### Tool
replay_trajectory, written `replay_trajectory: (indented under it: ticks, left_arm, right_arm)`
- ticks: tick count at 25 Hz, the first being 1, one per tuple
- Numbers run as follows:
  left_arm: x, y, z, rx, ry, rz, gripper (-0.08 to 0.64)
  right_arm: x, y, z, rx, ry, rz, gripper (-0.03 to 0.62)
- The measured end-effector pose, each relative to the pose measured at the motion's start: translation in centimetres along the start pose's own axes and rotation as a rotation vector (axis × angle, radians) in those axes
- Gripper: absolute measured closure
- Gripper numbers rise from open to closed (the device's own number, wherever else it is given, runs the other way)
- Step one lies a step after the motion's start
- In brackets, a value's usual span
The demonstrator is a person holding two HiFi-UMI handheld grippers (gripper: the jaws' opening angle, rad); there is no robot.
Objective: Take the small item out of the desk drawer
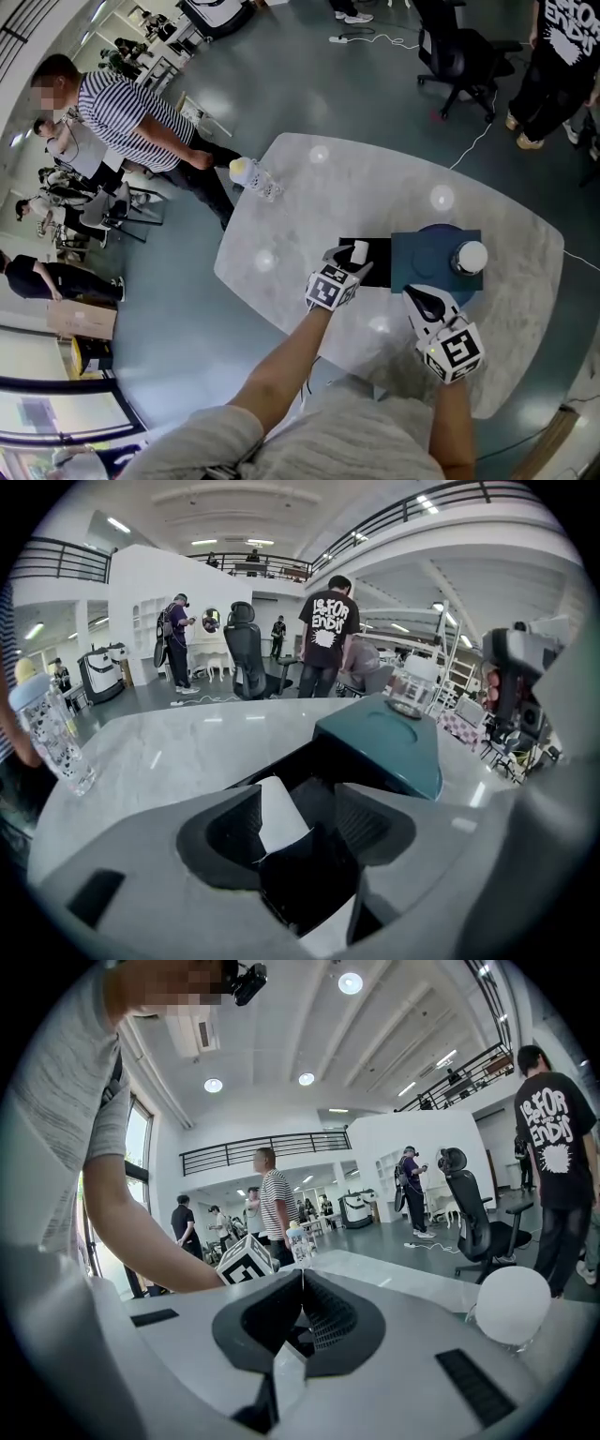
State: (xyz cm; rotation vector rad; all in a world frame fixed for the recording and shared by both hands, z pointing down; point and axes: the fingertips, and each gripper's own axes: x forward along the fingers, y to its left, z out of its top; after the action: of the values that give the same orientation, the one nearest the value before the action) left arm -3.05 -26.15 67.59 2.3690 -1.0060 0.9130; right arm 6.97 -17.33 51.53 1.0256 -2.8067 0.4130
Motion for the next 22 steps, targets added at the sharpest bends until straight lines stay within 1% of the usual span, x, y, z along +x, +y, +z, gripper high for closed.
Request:
replay_trajectory:
  ticks: [9, 18, 22]
  left_arm:
    - [2.1, 0.9, -1.1, 0.028, 0.14, 0.074, 0.29]
    - [3.3, 2.3, -1.8, 0.004, 0.209, 0.144, 0.281]
    - [3.6, 2.4, -2.1, -0.004, 0.246, 0.158, 0.281]
  right_arm:
    - [-1.1, -0.9, -0.2, 0.01, -0.009, -0.022, 0.583]
    - [-1.3, -1.4, -0.3, 0.014, -0.007, -0.033, 0.583]
    - [-1.2, -1.6, -0.3, 0.017, -0.003, -0.033, 0.583]
